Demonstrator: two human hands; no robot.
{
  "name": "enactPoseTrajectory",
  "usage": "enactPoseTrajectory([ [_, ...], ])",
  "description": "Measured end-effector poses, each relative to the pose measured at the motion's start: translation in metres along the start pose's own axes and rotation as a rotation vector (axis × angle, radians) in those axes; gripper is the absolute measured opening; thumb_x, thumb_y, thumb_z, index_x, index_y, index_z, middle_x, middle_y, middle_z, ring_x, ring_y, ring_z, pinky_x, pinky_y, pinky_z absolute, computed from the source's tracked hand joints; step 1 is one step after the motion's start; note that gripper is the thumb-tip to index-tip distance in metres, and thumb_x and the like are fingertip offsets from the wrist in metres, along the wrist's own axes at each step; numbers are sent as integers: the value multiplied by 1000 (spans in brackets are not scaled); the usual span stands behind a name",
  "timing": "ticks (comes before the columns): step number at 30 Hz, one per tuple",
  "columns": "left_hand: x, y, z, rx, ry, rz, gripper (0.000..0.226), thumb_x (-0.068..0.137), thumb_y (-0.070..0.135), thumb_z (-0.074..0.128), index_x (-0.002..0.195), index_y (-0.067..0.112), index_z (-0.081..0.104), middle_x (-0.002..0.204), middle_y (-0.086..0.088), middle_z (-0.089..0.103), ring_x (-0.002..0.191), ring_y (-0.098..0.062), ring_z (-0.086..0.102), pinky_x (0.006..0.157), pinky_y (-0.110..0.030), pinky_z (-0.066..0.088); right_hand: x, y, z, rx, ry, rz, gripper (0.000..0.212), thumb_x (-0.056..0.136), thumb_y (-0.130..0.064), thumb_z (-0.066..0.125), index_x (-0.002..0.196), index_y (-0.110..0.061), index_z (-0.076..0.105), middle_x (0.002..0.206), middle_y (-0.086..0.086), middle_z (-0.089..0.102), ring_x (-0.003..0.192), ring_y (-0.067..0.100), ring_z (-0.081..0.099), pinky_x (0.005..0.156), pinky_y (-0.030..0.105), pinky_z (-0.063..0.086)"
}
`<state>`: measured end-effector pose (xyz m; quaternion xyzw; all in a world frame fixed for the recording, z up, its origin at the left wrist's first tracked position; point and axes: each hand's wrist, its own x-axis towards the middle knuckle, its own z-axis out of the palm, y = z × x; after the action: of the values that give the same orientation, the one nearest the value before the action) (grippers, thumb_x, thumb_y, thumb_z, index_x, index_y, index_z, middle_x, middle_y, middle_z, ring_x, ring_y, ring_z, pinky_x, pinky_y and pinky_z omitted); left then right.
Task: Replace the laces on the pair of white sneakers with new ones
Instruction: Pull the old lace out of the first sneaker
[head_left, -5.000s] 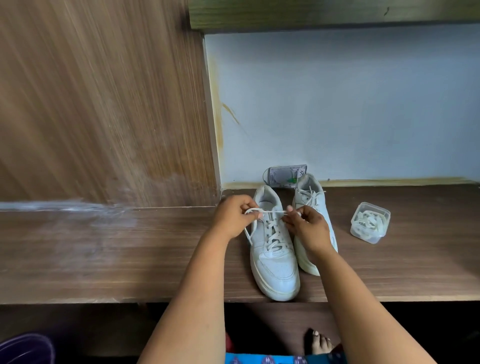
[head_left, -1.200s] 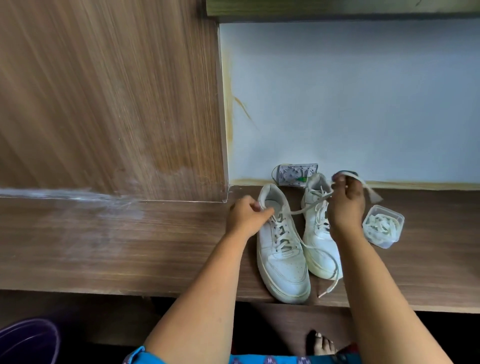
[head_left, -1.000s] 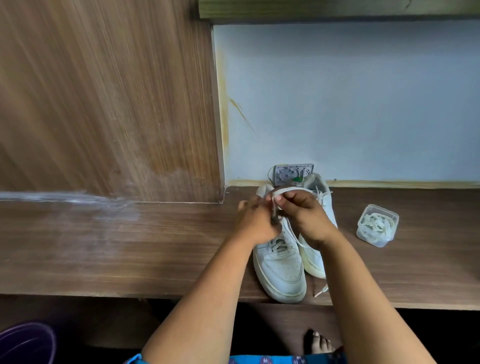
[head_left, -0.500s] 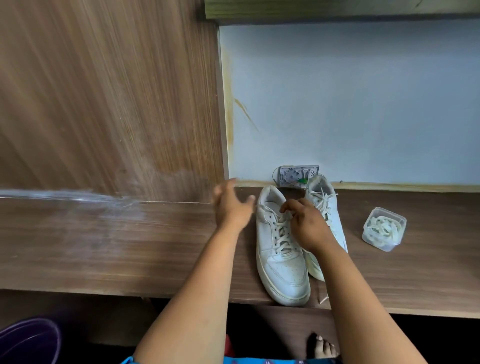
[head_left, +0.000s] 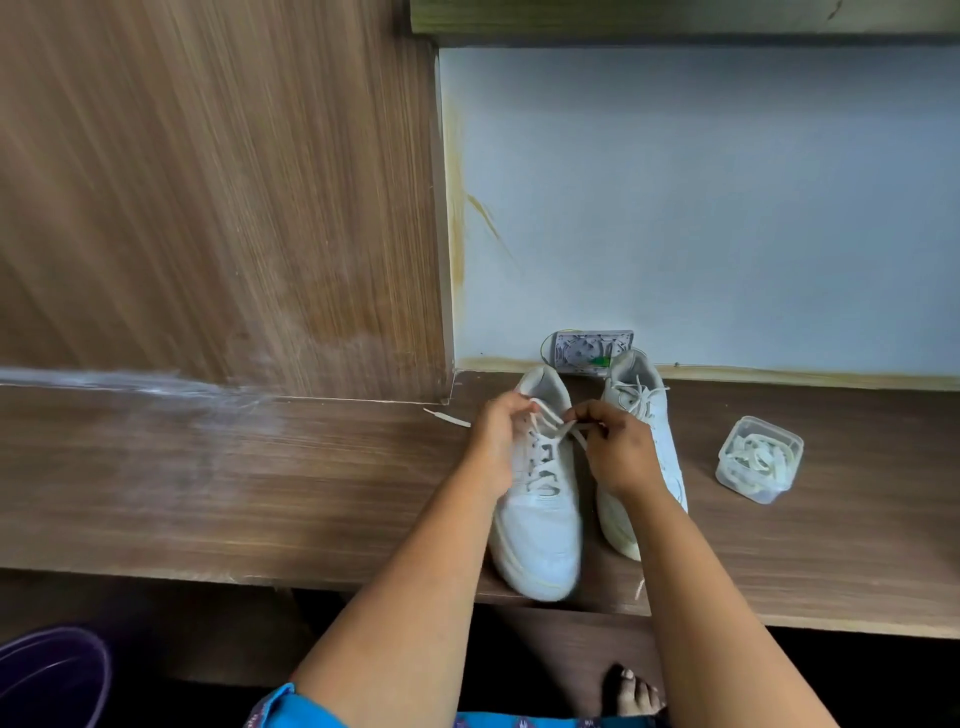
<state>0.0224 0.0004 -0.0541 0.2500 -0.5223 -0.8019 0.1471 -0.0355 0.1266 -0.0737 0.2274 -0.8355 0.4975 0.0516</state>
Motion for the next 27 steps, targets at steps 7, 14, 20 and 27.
enactPoseTrajectory([
  [7, 18, -3, -9, 1152, 43, 529, 26, 85, 44, 65, 85, 19, 71, 118, 4, 48, 114, -18, 32, 95, -25, 30, -2, 3, 9, -60, 30, -164, 38, 79, 14, 44, 94, -8, 72, 86, 1, 67, 78, 16, 60, 67, 5, 39],
  [14, -2, 30, -8, 202, 157, 221, 20, 100, 23, 47, 102, 14, 64, 103, -3, 63, 106, -18, 55, 89, -31, 44, -6, 1, 6, 4, -38, -146, 36, 84, 9, 45, 95, -13, 72, 85, -4, 68, 72, 11, 62, 66, 9, 45],
  [20, 5, 27, -29, 964, 198, 552, 27, 81, 56, 65, 75, 30, 64, 108, 8, 53, 111, -15, 39, 85, -29, 32, -8, -1, 10, -19, -69, -187, 31, 86, 7, 50, 98, -15, 69, 83, -6, 68, 77, 10, 62, 68, 3, 40],
  [27, 13, 13, -17, 930, 31, 569, 9, 90, 28, 63, 85, 23, 69, 122, 6, 50, 117, -18, 40, 94, -28, 36, -8, 1, 6, 22, -92, -150, 30, 83, -6, 42, 94, -19, 67, 86, 2, 70, 81, 20, 67, 77, 36, 55],
])
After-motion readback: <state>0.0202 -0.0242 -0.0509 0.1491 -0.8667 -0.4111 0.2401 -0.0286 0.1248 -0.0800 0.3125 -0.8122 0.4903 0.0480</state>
